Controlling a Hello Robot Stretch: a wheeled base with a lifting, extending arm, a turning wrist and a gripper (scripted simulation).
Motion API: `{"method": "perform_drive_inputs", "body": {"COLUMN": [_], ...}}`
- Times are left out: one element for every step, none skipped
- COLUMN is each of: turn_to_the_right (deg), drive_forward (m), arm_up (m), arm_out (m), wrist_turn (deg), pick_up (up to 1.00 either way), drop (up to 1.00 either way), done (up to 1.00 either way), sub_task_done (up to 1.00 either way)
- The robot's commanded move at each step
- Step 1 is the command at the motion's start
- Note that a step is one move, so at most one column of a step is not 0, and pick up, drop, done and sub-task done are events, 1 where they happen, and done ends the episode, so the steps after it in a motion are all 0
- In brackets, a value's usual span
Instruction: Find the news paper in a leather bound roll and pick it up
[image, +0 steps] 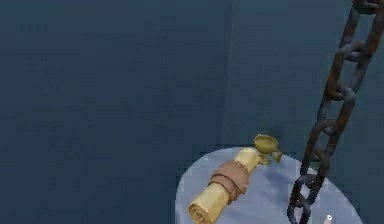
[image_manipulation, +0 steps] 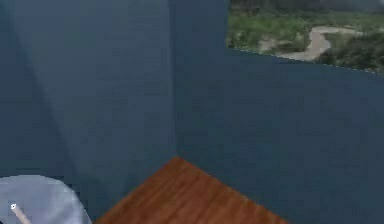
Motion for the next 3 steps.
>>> {"method": "perform_drive_inputs", "body": {"turn_to_the_right": [-45.0, -27.0, 0.0], "drive_forward": [0.0, 0.0, 0.0], "arm_up": [0.0, 0.0, 0.5], "arm_out": [0.0, 0.0, 0.0], "wrist_turn": [0.0, 0.0, 0.0], "pick_up": [0.0, 0.0, 0.0], "drop": [0.0, 0.0, 0.0], "done": [0.0, 0.0, 0.0], "sub_task_done": [0.0, 0.0, 0.0]}}
